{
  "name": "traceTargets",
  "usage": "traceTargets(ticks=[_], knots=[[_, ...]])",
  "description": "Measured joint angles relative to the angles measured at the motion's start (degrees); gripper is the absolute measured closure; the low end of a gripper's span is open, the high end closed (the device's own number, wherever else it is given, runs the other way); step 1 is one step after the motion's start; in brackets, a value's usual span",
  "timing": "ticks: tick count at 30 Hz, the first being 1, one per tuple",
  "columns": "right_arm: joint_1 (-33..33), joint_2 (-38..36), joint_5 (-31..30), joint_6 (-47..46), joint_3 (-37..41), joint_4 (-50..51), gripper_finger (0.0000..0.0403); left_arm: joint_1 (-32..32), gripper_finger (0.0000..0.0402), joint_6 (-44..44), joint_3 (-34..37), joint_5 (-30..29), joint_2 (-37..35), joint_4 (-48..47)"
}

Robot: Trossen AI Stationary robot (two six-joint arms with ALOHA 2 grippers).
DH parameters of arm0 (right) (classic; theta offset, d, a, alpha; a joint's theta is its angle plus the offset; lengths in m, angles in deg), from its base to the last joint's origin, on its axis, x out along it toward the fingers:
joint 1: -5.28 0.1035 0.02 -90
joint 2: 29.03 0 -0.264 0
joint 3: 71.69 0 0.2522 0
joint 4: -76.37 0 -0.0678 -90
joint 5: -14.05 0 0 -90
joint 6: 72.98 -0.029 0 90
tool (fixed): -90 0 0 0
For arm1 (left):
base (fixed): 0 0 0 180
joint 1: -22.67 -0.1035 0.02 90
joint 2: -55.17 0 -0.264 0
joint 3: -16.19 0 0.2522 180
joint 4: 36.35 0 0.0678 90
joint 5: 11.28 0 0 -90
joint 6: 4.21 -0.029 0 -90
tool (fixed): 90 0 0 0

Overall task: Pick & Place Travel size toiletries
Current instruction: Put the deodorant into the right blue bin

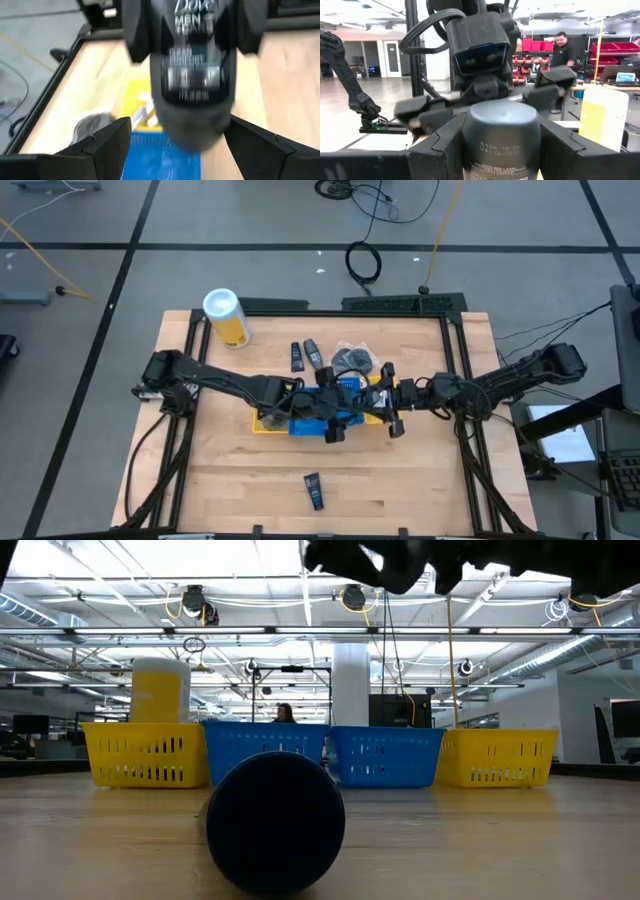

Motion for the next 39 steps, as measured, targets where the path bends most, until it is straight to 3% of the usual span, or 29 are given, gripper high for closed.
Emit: traceTargets(ticks=[3,9,12,28,39], knots=[[-0.89,0.01,0.2,-1.06,0.0,1.45,0.0225,0.16,0.0095,2.95,0.0,-1.61,-1.7,-5.92],[-2.87,0.32,0.42,-2.39,0.0,3.86,0.0225,1.12,0.0101,10.72,0.0,-11.69,-3.36,-19.07],[-4.02,0.48,0.2,-3.3,0.03,5.49,0.0225,1.55,0.0107,13.78,0.0,-13.54,-3.34,-23.82],[-11.28,14.09,0.01,-7.25,0.02,1.34,0.0225,2.86,0.0112,14.48,0.24,-11.1,-3.32,-22.39],[-11.58,21.33,0.22,-9.75,0.02,-2.76,0.0225,2.91,0.0117,14.56,0.24,-11.04,-3.17,-22.33]])
